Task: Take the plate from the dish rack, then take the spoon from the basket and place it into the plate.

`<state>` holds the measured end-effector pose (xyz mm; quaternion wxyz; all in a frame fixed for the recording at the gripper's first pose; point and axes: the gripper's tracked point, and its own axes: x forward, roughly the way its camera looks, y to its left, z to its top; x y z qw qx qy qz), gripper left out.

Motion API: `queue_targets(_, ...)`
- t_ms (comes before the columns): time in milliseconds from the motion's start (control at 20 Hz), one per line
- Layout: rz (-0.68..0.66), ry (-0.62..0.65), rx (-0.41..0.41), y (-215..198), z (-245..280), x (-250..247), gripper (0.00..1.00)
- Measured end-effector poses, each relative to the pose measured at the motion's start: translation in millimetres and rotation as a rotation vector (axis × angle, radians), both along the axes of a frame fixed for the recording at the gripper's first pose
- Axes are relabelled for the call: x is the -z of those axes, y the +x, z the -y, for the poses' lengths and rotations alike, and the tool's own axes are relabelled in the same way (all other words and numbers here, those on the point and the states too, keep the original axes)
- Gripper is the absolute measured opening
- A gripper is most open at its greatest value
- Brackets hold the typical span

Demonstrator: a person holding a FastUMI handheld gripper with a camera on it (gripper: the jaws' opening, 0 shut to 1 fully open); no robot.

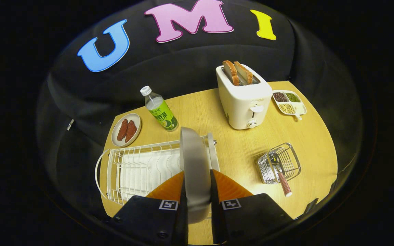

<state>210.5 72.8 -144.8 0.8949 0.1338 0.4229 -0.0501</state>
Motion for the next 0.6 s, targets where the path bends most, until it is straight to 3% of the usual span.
queue_targets(600,0.02,-0.055,-0.021,-0.2,11.4,-7.6,0.31)
